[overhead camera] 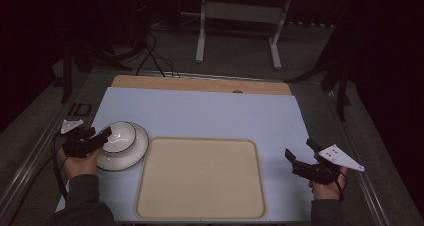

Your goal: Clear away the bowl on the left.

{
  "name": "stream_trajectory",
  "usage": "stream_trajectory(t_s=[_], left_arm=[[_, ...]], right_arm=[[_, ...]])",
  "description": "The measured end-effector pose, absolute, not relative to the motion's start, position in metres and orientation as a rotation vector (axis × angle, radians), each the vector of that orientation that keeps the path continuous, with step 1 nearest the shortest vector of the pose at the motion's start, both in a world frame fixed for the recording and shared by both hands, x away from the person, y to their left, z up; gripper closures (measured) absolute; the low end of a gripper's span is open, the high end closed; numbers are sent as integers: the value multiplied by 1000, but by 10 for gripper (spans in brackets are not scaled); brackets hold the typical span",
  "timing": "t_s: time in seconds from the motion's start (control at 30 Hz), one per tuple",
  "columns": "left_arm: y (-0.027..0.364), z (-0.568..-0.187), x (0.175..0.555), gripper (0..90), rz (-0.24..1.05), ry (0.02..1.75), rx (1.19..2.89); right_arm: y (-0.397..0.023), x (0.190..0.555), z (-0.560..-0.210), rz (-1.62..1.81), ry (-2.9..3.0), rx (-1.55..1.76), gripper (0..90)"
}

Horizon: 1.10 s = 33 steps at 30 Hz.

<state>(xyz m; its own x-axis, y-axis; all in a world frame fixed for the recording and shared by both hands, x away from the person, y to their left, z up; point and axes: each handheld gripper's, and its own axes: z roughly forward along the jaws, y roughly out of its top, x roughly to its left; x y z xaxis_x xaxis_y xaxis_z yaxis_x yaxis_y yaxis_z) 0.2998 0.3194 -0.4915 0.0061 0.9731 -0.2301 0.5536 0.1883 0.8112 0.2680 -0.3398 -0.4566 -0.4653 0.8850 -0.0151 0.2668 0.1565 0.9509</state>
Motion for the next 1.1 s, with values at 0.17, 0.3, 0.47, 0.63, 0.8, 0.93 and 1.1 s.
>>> stream_trajectory(t_s=[0.17, 0.3, 0.47, 0.63, 0.8, 0.93, 1.1], left_arm=[[320, -496, 303, 356, 644, 1713, 1482], [322, -500, 304, 363, 612, 1756, 1485], [326, -504, 305, 371, 556, 1775, 1453], [324, -508, 308, 376, 538, 1802, 1487], [320, -510, 310, 392, 527, 1811, 1520], [322, -513, 310, 438, 505, 1812, 1514], [323, -515, 310, 482, 468, 1802, 1503]], right_arm=[[-339, 268, -456, 1321, 1832, 1094, 115], [-340, 268, -456, 1323, 1829, 1095, 115], [-340, 268, -456, 1324, 1829, 1095, 115], [-339, 268, -456, 1321, 1832, 1092, 115], [-340, 267, -456, 1318, 1831, 1093, 115], [-339, 268, -457, 1319, 1835, 1091, 116], [-339, 268, -457, 1319, 1835, 1090, 116]])
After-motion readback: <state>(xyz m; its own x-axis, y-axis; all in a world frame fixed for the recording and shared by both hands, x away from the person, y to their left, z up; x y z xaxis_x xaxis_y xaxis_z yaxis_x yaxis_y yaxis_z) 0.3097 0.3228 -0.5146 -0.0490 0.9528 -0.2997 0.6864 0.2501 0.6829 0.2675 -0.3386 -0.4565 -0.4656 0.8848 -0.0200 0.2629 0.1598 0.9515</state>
